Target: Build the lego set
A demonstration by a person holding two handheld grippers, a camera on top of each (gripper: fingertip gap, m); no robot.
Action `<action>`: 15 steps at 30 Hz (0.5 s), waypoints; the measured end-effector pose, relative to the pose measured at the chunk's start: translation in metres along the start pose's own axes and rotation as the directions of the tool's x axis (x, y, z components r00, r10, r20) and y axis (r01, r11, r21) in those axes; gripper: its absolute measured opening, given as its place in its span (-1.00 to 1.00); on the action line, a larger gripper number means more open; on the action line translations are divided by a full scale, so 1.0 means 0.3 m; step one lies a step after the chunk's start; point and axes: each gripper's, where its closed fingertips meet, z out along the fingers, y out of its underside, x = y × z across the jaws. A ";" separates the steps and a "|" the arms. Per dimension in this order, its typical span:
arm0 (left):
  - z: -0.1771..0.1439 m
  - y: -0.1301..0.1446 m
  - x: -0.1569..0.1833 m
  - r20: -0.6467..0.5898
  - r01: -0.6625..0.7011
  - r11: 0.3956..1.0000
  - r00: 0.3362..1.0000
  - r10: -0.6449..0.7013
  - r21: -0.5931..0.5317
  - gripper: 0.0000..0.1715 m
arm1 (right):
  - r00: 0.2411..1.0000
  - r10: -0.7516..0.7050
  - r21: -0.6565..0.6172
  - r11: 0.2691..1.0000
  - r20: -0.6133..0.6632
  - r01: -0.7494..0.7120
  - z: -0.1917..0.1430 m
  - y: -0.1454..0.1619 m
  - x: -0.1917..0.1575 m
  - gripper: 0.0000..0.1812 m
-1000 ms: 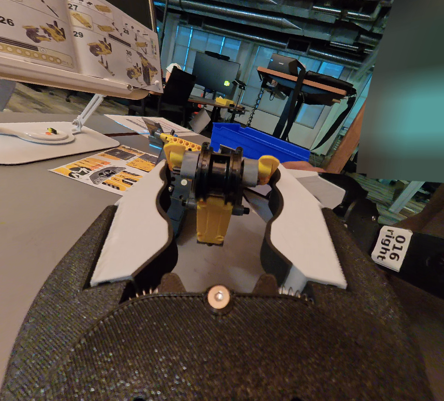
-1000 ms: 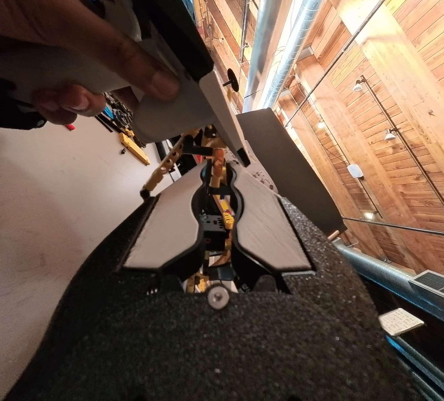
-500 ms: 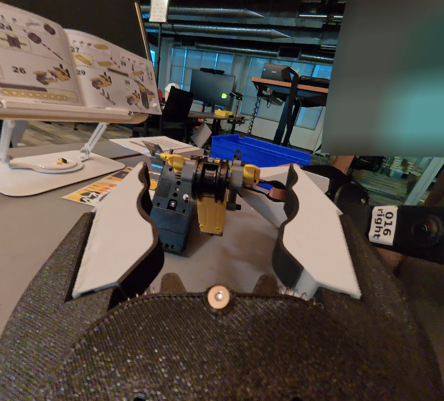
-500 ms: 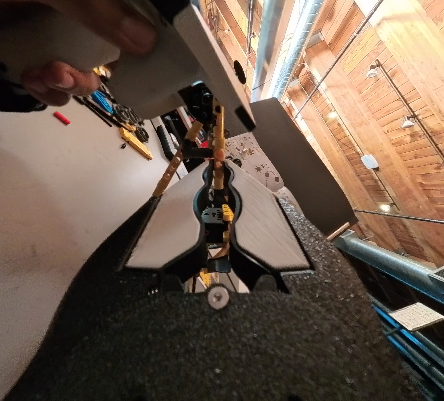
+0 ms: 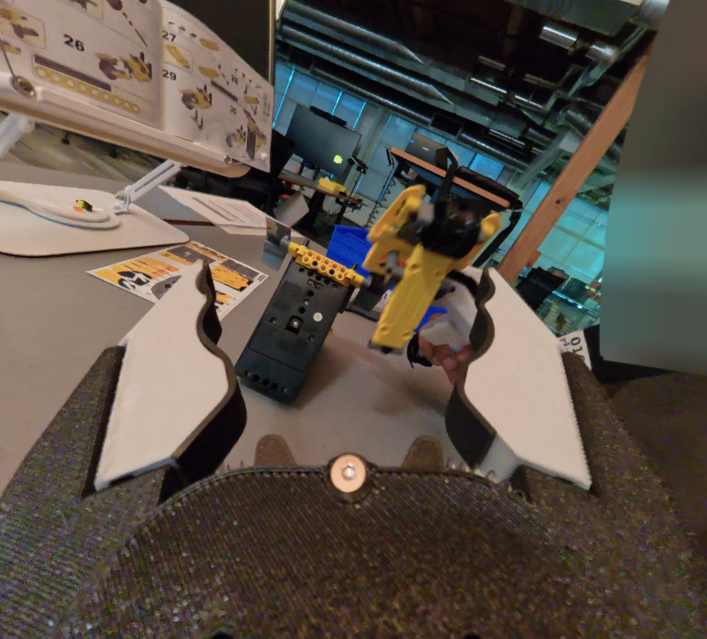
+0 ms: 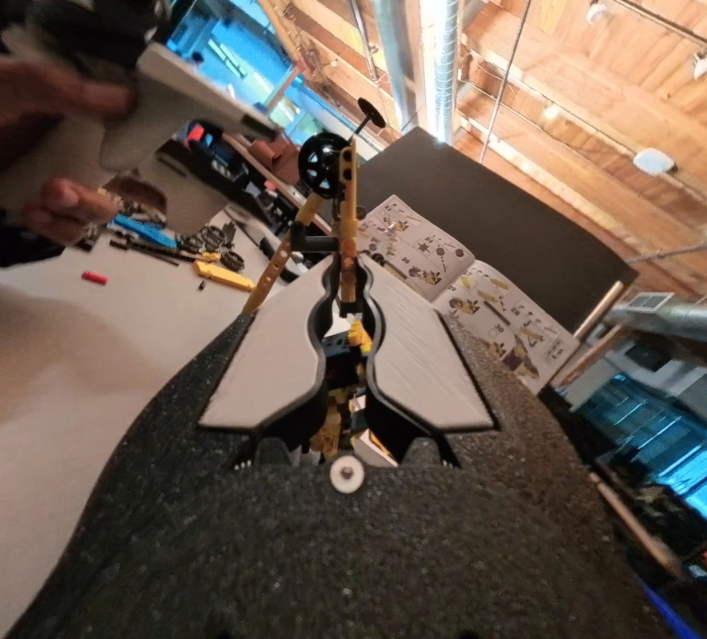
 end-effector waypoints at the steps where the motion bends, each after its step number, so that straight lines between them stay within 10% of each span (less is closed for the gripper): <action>1: 0.012 0.008 -0.018 0.012 0.007 1.000 1.000 -0.007 -0.026 0.51 | 0.998 0.056 0.015 0.998 -0.020 -0.056 -0.008 -0.005 0.035 -0.93; 15: 0.170 0.417 -0.146 0.050 0.011 0.744 0.998 0.030 -0.668 0.46 | 0.892 0.436 0.141 0.896 -0.117 -0.420 -0.097 0.057 0.314 -0.93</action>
